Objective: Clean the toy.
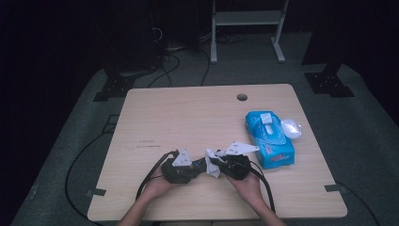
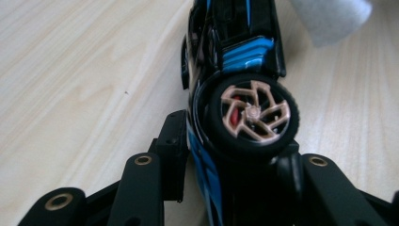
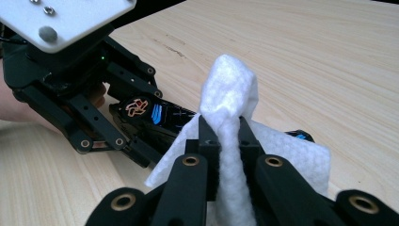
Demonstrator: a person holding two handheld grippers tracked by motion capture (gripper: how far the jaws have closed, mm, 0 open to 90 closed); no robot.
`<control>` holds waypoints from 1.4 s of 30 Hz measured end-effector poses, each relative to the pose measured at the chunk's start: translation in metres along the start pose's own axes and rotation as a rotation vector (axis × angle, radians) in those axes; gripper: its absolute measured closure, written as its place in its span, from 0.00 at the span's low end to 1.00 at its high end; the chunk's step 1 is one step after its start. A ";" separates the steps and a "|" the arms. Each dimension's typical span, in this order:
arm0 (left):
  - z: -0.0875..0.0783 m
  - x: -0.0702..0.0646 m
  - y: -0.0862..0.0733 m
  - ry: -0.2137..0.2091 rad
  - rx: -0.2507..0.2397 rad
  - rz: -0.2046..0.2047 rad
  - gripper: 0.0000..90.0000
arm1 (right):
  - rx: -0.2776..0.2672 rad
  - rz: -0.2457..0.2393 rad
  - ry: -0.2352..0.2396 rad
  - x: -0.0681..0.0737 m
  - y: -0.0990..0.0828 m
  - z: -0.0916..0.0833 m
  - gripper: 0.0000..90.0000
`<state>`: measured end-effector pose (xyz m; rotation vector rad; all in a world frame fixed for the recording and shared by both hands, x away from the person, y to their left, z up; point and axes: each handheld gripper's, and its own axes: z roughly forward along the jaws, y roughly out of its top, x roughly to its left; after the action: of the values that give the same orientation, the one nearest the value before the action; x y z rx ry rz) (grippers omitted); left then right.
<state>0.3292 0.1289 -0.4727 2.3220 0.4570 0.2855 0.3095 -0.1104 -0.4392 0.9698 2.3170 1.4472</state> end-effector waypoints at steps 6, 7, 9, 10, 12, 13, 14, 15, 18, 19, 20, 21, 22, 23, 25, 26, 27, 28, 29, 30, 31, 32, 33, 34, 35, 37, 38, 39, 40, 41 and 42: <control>0.002 0.001 -0.001 -0.013 -0.020 -0.003 0.71 | -0.003 0.001 -0.003 -0.001 0.000 0.000 0.95; 0.002 0.001 -0.001 -0.013 -0.020 -0.003 0.72 | -0.003 0.001 -0.003 -0.001 0.000 0.000 0.95; 0.002 0.002 -0.001 -0.015 -0.025 0.002 0.72 | 0.004 -0.003 -0.017 0.001 0.001 0.000 0.95; 0.002 0.001 -0.001 -0.012 -0.024 0.002 0.72 | 0.009 -0.015 -0.020 0.001 0.002 0.000 0.95; 0.001 0.000 0.001 -0.005 -0.029 0.014 0.72 | 0.010 -0.019 -0.020 0.001 0.002 0.000 0.95; 0.001 -0.001 0.002 -0.001 -0.040 0.016 0.72 | 0.006 -0.025 -0.023 0.002 0.003 -0.001 0.95; -0.002 -0.002 0.004 0.008 -0.057 0.026 0.72 | 0.002 -0.036 -0.020 0.003 0.004 -0.001 0.95; -0.002 -0.002 0.004 0.008 -0.057 0.026 0.72 | 0.002 -0.036 -0.020 0.003 0.004 -0.001 0.95; -0.008 -0.004 0.007 0.032 -0.109 0.031 0.72 | -0.011 -0.034 -0.023 0.002 0.006 -0.003 0.95; -0.008 -0.004 0.007 0.032 -0.109 0.031 0.72 | -0.011 -0.034 -0.023 0.002 0.006 -0.003 0.95; -0.008 -0.004 0.007 0.037 -0.114 0.037 0.72 | -0.012 -0.021 -0.015 0.000 0.006 -0.003 0.95; -0.009 -0.005 0.008 0.044 -0.124 0.038 0.72 | -0.015 -0.006 -0.006 -0.002 0.006 -0.004 0.95; -0.011 -0.007 0.010 0.058 -0.134 0.049 0.72 | -0.020 0.009 -0.007 -0.005 0.006 -0.006 0.95; -0.011 -0.007 0.010 0.058 -0.134 0.049 0.72 | -0.020 0.009 -0.007 -0.005 0.006 -0.006 0.95; -0.014 -0.009 0.011 0.061 -0.168 0.054 0.73 | -0.027 0.028 -0.001 -0.007 0.006 -0.008 0.95; -0.023 -0.009 0.016 0.070 -0.215 0.045 0.76 | -0.031 0.052 0.019 -0.010 0.006 -0.009 0.95; -0.023 -0.009 0.016 0.070 -0.215 0.045 0.77 | -0.031 0.052 0.019 -0.010 0.006 -0.009 0.95; -0.024 -0.009 0.019 0.066 -0.205 0.067 0.77 | -0.049 0.058 0.024 -0.010 0.006 -0.010 0.95; -0.023 -0.011 0.019 0.074 -0.207 0.073 0.77 | -0.046 0.079 0.047 -0.010 0.007 -0.009 0.95; -0.022 -0.012 0.017 0.073 -0.211 0.069 0.77 | -0.044 0.078 0.058 -0.009 0.007 -0.008 0.95; -0.020 -0.012 0.017 0.071 -0.203 0.072 0.77 | -0.043 0.064 0.054 -0.007 0.008 -0.008 0.95; -0.019 -0.012 0.017 0.076 -0.197 0.081 0.77 | -0.034 0.054 0.050 -0.006 0.007 -0.007 0.95; -0.019 -0.013 0.017 0.080 -0.199 0.085 0.77 | -0.030 0.050 0.047 -0.005 0.007 -0.006 0.95; -0.020 -0.013 0.018 0.079 -0.201 0.083 0.77 | -0.035 0.056 0.050 -0.007 0.007 -0.006 0.95; -0.020 -0.013 0.018 0.077 -0.204 0.081 0.77 | -0.039 0.060 0.052 -0.008 0.007 -0.007 0.95; -0.017 -0.012 0.017 0.075 -0.202 0.083 0.77 | -0.035 0.055 0.046 -0.008 0.007 -0.007 0.95; -0.014 -0.012 0.016 0.071 -0.191 0.084 0.77 | -0.025 0.045 0.037 -0.007 0.007 -0.007 0.95; -0.011 -0.011 0.015 0.067 -0.178 0.083 0.77 | -0.013 0.034 0.028 -0.006 0.006 -0.005 0.95; -0.007 -0.011 0.013 0.065 -0.171 0.083 0.77 | 0.006 0.023 0.021 -0.006 0.004 -0.002 0.95; -0.004 -0.011 0.011 0.060 -0.158 0.080 0.77 | 0.006 0.023 0.021 -0.006 0.004 -0.002 0.95; -0.002 -0.010 0.010 0.053 -0.162 0.075 0.77 | 0.016 0.025 0.019 -0.006 0.002 0.001 0.95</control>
<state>0.3216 0.1196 -0.4650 2.1800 0.3587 0.4062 0.3156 -0.1135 -0.4387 0.9970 2.3416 1.4551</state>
